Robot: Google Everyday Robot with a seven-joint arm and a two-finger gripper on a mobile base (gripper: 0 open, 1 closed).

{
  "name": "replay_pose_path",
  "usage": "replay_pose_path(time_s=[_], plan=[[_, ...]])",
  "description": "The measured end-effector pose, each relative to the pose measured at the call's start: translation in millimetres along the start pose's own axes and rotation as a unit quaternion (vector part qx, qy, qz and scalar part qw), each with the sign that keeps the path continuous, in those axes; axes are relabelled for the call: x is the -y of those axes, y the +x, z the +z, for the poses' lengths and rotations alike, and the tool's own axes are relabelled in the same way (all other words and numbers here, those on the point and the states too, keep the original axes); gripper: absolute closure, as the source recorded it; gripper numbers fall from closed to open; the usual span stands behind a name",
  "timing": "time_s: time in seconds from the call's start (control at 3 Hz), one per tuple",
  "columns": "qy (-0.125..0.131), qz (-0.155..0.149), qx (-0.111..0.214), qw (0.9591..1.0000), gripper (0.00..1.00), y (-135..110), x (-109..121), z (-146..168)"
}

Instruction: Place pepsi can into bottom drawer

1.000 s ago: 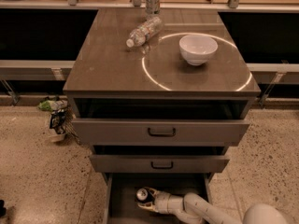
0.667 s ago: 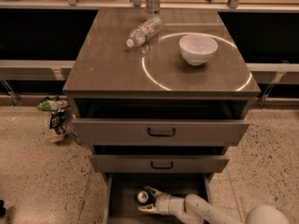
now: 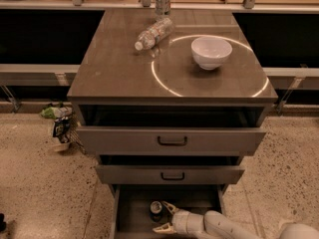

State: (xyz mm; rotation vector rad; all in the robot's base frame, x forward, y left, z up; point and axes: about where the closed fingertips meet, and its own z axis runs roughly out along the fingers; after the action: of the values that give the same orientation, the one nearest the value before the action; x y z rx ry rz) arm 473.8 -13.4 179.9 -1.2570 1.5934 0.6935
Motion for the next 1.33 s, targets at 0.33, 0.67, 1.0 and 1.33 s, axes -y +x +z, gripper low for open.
replay_pose_path(time_s=[0.33,0.67,1.0,1.33], plan=[[0.024,0.01,-0.011,0.9996,0.52,-0.7,0.1,-30.9],[0.056,0.017,-0.025,0.998,0.75,-3.1,0.1,-73.6],[0.103,0.018,-0.037,0.9939,0.97,-15.0,1.0,-133.2],[0.159,0.014,-0.033,0.9867,1.0,-41.0,0.3,-192.5]])
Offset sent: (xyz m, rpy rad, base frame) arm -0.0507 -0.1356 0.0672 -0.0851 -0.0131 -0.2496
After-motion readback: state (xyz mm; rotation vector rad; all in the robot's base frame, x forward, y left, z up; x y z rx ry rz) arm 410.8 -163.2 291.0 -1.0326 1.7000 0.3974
